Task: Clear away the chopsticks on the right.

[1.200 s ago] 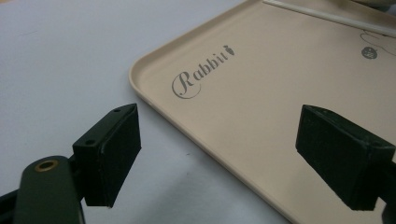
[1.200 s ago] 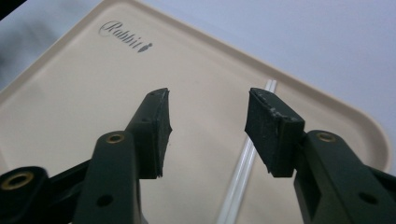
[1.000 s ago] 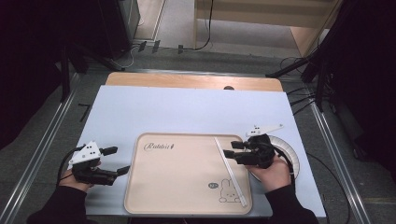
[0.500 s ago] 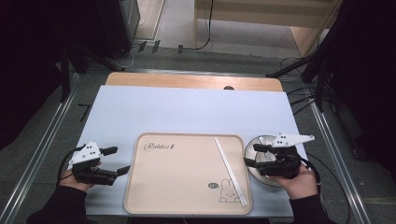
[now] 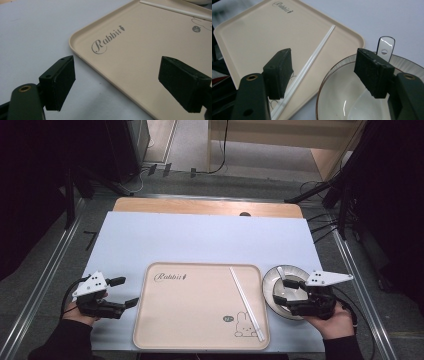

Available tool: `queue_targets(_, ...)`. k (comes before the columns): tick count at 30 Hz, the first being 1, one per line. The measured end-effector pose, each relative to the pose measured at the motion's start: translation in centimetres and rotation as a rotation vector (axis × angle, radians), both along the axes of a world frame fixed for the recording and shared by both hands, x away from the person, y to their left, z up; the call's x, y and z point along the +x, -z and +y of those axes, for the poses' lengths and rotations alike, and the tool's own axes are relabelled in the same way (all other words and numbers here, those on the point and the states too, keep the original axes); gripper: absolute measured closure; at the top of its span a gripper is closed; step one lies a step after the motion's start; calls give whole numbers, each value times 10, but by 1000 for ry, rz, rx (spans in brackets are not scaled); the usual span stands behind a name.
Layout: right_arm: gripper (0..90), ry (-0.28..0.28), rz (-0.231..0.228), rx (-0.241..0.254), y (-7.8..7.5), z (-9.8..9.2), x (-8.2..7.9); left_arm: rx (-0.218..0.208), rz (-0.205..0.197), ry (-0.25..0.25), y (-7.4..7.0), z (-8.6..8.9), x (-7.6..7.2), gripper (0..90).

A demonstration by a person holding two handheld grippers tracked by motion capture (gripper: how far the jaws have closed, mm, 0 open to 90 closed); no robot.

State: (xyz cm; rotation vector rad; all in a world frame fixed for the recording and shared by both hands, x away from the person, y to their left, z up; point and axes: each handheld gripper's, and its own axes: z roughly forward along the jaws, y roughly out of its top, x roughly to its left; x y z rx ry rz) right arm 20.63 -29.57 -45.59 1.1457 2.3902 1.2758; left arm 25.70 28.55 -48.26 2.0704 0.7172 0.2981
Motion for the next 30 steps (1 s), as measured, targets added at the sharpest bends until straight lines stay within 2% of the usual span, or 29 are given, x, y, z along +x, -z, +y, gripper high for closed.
queue_targets(10, 305, 13, 12, 6, 5, -4, 0, 2, -3, -1, 0, 1, -1, 147)
queue_targets(30, 305, 22, 11, 8, 5, -7, 0, 0, -3, -4, -1, 1, -1, 147)
